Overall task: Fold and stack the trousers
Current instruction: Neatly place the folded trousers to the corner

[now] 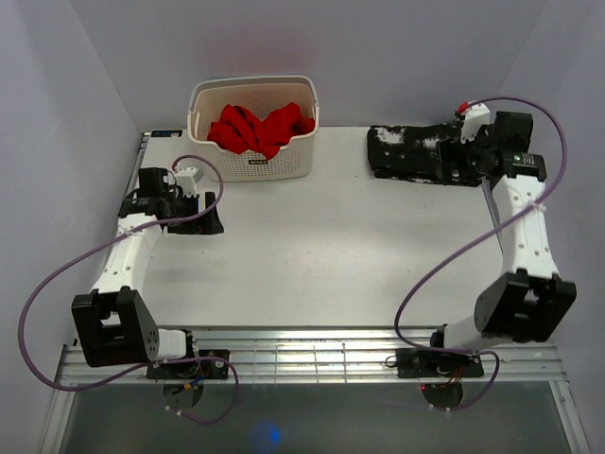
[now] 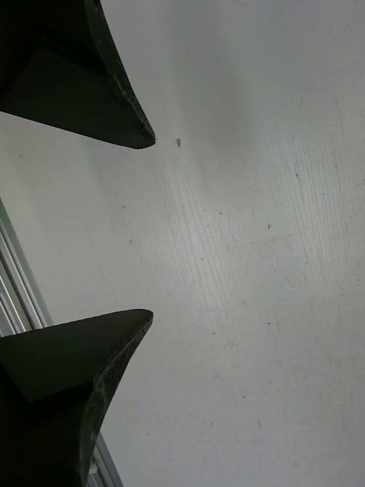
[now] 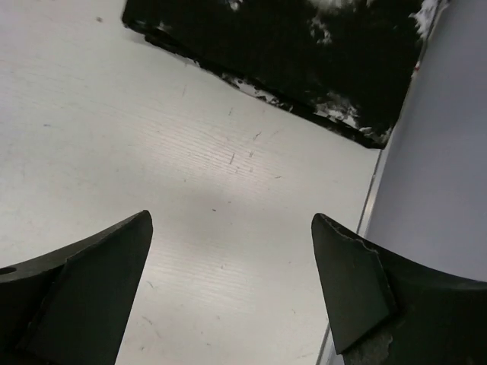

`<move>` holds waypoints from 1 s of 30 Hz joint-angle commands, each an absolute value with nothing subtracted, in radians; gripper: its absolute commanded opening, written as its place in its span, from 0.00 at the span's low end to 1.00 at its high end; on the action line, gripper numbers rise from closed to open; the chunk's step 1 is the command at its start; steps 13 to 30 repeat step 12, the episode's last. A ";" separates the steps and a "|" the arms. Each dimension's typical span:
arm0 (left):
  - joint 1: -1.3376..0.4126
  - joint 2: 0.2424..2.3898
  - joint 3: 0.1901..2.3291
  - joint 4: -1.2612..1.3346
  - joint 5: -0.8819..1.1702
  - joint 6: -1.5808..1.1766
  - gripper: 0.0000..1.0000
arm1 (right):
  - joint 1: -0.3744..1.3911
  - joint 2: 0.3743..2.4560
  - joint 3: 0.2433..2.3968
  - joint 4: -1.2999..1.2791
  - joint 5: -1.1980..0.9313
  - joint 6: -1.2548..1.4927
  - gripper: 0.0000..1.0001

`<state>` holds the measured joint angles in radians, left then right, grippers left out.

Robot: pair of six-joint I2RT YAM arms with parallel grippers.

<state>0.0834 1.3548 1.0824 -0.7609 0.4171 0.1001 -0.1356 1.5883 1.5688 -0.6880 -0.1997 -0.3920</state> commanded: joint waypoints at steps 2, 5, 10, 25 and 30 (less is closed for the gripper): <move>0.089 1.235 1.031 -0.778 0.445 0.179 0.98 | -0.138 1.357 1.378 -0.798 -0.297 -0.472 0.90; 0.089 1.164 0.989 -0.791 0.486 0.216 0.98 | -0.138 1.194 1.228 -0.827 -0.345 -0.480 0.90; 0.092 1.036 0.965 -0.805 0.508 0.233 0.98 | -0.138 0.961 1.019 -0.842 -0.362 -0.489 0.90; 0.092 1.009 0.979 -0.821 0.505 0.233 0.98 | -0.138 0.890 0.991 -0.850 -0.357 -0.495 0.90; 0.092 1.009 0.979 -0.821 0.505 0.233 0.98 | -0.138 0.890 0.991 -0.850 -0.357 -0.495 0.90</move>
